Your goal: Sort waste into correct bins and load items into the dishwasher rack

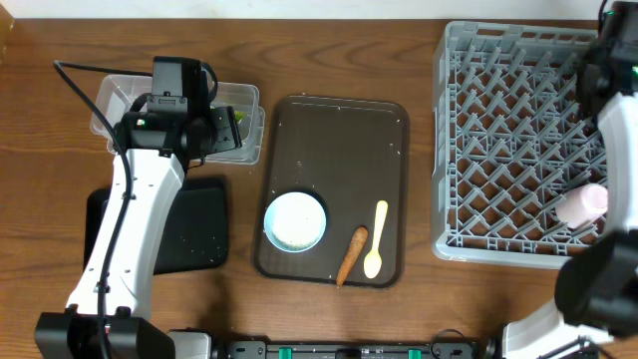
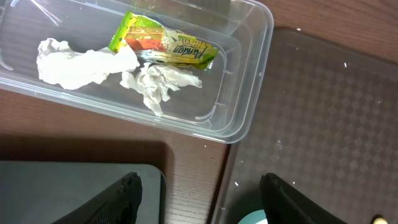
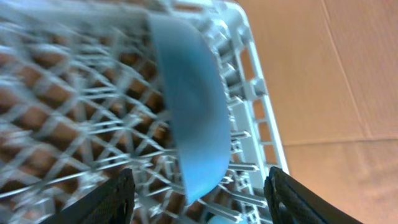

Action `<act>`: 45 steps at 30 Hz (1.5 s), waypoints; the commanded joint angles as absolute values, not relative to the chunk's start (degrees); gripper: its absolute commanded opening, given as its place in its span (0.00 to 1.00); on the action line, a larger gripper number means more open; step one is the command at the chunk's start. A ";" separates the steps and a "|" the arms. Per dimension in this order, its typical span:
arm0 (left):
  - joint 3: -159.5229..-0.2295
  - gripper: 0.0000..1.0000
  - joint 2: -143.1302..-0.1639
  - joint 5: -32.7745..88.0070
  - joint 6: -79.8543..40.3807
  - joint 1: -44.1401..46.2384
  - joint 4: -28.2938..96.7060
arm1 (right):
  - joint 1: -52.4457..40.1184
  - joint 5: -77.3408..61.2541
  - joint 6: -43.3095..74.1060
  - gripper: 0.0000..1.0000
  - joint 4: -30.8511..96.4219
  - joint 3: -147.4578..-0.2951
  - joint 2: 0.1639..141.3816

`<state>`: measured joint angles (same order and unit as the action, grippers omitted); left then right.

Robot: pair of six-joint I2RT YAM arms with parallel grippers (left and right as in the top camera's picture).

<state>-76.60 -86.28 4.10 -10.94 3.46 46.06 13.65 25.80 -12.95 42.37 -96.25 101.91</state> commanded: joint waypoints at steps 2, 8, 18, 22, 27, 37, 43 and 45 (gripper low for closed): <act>-77.10 0.64 -86.46 3.64 -11.73 3.29 46.02 | 13.43 9.45 -10.39 0.69 45.76 -96.29 97.49; -77.10 0.64 -86.46 3.64 -11.73 3.29 46.00 | 13.43 -8.82 -9.58 0.71 53.93 -96.29 96.77; -77.10 0.64 -86.46 5.85 -11.73 3.36 46.06 | 11.79 -26.17 -9.69 0.79 63.75 -96.29 96.77; -77.10 0.64 -86.46 6.83 -11.68 3.60 46.57 | 9.30 -26.15 -9.91 0.80 64.71 -96.27 96.77; -77.08 0.64 -86.48 6.83 -11.66 5.32 47.86 | 5.93 -26.15 -9.89 0.83 64.58 -96.27 96.77; -76.99 0.65 -86.48 6.50 -11.42 7.79 48.88 | -1.52 -25.80 -9.41 0.82 66.43 -96.25 96.77; -76.99 0.64 -86.48 3.33 -11.44 7.79 49.89 | -8.32 -22.85 -6.07 0.81 68.23 -95.11 96.77; -76.99 0.65 -86.48 3.36 -11.44 7.79 49.89 | -10.66 -21.32 -4.36 0.82 68.12 -93.49 96.77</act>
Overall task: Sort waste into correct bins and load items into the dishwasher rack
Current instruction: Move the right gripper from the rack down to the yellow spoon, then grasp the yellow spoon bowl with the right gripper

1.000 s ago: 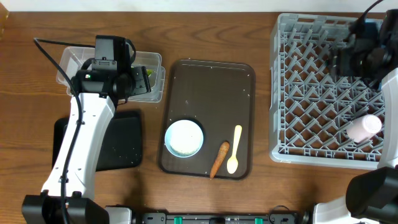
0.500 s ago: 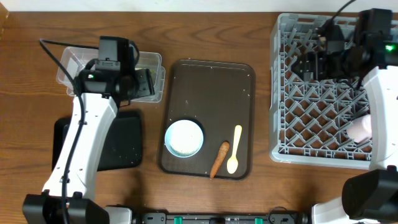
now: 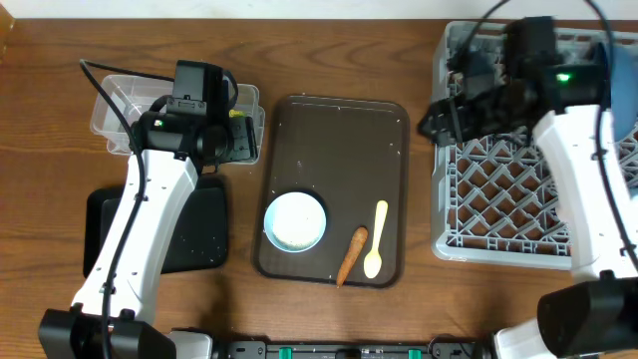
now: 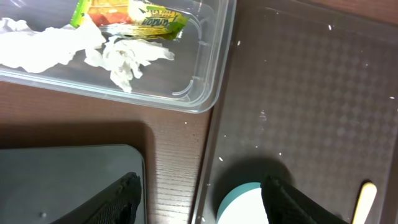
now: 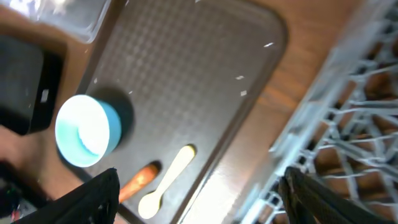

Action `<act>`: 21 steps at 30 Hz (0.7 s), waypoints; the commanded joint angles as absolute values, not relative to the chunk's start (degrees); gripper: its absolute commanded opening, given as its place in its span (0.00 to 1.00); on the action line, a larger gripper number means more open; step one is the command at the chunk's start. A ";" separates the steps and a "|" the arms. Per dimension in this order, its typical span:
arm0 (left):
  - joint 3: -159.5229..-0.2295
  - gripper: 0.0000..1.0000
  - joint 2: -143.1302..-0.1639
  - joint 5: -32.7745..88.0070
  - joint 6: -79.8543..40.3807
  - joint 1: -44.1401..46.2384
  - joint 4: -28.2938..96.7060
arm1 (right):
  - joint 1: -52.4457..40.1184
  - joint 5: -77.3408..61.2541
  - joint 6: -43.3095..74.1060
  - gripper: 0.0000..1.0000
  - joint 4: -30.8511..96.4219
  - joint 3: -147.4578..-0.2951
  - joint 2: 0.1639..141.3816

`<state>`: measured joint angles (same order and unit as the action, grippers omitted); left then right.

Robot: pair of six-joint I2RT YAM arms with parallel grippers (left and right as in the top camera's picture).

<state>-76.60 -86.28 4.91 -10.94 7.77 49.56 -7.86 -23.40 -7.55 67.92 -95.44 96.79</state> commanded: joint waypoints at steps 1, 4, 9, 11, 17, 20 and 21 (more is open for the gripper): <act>-76.99 0.65 -86.48 3.36 -11.44 7.79 49.89 | -11.77 -20.67 -3.31 0.81 68.12 -92.53 96.77; -76.99 0.65 -86.48 3.36 -11.44 7.79 49.91 | -15.27 -19.73 -0.16 0.81 67.94 -87.96 96.77; -76.99 0.65 -86.48 3.33 -11.44 7.79 49.89 | -21.26 -19.70 4.82 0.78 65.08 -78.22 96.77; -76.99 0.64 -86.48 3.36 -11.46 7.79 49.80 | -24.36 -19.46 6.79 0.75 62.46 -74.13 96.77; -76.99 0.64 -86.48 3.36 -11.46 7.79 49.69 | -32.53 -8.69 15.97 0.76 58.98 -66.65 96.77; -76.99 0.64 -86.48 3.36 -11.46 7.79 49.67 | -35.16 -7.94 16.51 0.76 56.93 -64.42 96.77; -76.99 0.65 -86.48 3.36 -11.46 7.79 49.67 | -36.01 -7.92 17.32 0.76 56.03 -63.61 96.77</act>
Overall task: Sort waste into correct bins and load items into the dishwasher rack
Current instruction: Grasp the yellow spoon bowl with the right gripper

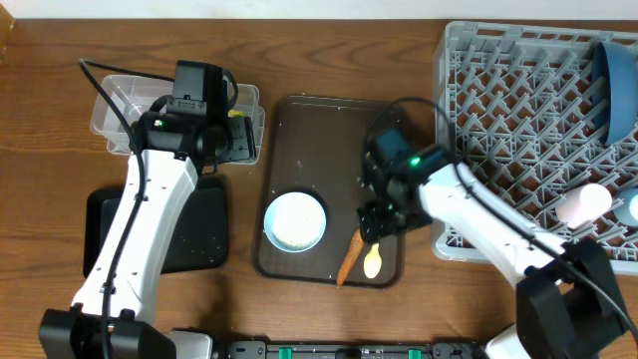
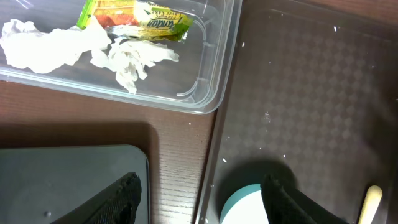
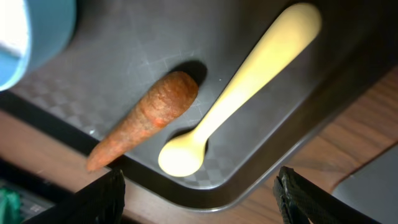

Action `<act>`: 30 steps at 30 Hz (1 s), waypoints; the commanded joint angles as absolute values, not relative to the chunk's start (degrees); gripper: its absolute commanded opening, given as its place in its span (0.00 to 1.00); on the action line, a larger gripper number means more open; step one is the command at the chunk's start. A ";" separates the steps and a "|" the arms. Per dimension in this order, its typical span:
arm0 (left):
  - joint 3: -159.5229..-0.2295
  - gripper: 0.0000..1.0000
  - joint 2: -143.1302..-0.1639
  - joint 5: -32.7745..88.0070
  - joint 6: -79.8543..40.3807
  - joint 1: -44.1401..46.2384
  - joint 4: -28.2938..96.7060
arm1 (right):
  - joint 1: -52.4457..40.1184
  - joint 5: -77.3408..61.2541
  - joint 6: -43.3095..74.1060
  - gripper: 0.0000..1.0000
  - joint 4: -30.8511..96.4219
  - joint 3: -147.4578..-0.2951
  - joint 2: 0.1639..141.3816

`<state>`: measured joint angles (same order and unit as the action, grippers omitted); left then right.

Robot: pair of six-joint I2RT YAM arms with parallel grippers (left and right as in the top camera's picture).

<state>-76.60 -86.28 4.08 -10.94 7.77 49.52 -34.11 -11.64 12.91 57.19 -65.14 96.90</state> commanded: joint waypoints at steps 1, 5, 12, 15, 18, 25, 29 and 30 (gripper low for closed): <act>-76.99 0.64 -86.48 3.36 -11.46 7.79 49.67 | -36.82 -7.92 18.24 0.76 55.11 -62.81 96.77; -76.99 0.65 -86.48 3.36 -11.44 7.79 49.67 | -39.46 -7.92 21.04 0.73 51.05 -59.48 96.77; -76.99 0.65 -86.48 3.36 -11.44 7.79 49.65 | -42.57 -7.35 22.59 0.63 46.22 -53.98 96.77; -76.99 0.65 -86.48 3.36 -11.46 7.79 49.65 | -43.13 -5.43 24.21 0.63 44.49 -52.10 96.77; -76.99 0.65 -86.48 3.36 -11.46 7.79 49.63 | -43.16 -5.32 24.45 0.62 42.17 -50.22 96.77; -76.99 0.65 -86.48 3.33 -11.44 7.79 49.56 | -43.16 -5.34 24.93 0.46 39.62 -47.92 96.77; -76.99 0.64 -86.48 3.36 -11.44 7.79 49.41 | -43.16 -5.34 25.28 0.42 40.07 -47.86 96.77; -76.99 0.65 -86.48 3.36 -11.46 7.79 49.41 | -43.16 -5.34 25.26 0.41 40.10 -47.86 96.77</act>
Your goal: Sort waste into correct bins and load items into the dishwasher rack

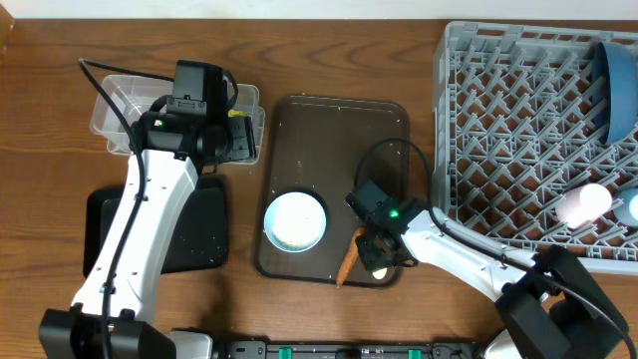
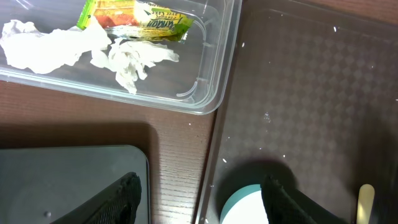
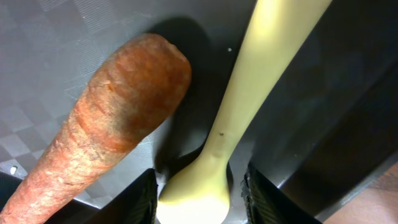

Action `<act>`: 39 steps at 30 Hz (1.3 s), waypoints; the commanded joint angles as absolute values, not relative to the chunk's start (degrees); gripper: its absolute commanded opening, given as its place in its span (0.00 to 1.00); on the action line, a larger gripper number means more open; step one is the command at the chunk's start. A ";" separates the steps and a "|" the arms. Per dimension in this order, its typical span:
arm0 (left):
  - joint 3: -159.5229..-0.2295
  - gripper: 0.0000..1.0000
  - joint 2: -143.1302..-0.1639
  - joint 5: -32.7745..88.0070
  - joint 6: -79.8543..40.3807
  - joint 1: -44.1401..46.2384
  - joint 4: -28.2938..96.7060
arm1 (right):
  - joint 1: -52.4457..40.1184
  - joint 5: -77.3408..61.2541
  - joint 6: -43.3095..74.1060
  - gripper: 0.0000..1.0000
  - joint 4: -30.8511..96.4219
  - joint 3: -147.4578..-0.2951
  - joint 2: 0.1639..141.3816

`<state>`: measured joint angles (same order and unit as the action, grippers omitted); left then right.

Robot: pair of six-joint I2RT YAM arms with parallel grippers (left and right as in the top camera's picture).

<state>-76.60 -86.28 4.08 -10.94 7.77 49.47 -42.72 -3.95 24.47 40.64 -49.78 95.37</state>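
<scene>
A cream spoon lies on the dark tray, with an orange carrot just to its left. My right gripper is low over the tray, jaws narrowly open on either side of the spoon's bowl end. In the overhead view the right gripper sits at the tray's front right. A light-blue bowl stands at the tray's front left. My left gripper hangs open above the gap between the black bin and the tray.
The clear bin holds a green-yellow wrapper and crumpled tissues. The grey dish rack on the right holds a blue bowl and a pink cup. The right arm's cable loops over the tray.
My right gripper has dropped close onto the spoon's bowl end and its jaws stand narrower than before. The left arm, carrot, spoon and bowl have not moved.
My right gripper was first open in the rack beside the blue bowl, while the left hung over the clear bin. Then the right arm was at the rack's left edge, facing the tray. Later it hovered above carrot and spoon; now it straddles the spoon.
</scene>
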 commanded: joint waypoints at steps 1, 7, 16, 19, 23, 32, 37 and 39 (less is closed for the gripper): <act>-76.99 0.65 -86.48 3.33 -11.46 7.79 49.41 | -43.16 -5.34 25.28 0.40 40.07 -47.86 96.77; -76.99 0.65 -86.48 3.36 -11.44 7.79 49.43 | -43.16 -5.39 25.93 0.32 40.40 -47.86 96.77; -76.99 0.64 -86.48 3.36 -11.46 7.79 49.41 | -43.16 -5.56 28.73 0.49 44.25 -47.88 96.77; -76.99 0.64 -86.48 3.36 -11.44 7.79 49.39 | -43.16 -6.07 28.75 0.50 45.32 -47.88 96.77; -76.99 0.64 -86.48 3.33 -11.44 7.79 49.39 | -43.16 -6.46 29.17 0.46 45.87 -47.86 96.77; -76.99 0.65 -86.48 3.36 -11.46 7.79 49.17 | -43.20 -6.85 30.83 0.34 45.63 -47.86 96.77; -76.99 0.64 -86.48 3.36 -11.44 7.79 49.21 | -43.16 -6.85 30.81 0.34 44.25 -47.88 96.77; -76.99 0.64 -86.48 3.36 -11.44 7.79 49.21 | -43.16 -6.85 30.81 0.35 43.79 -47.88 96.77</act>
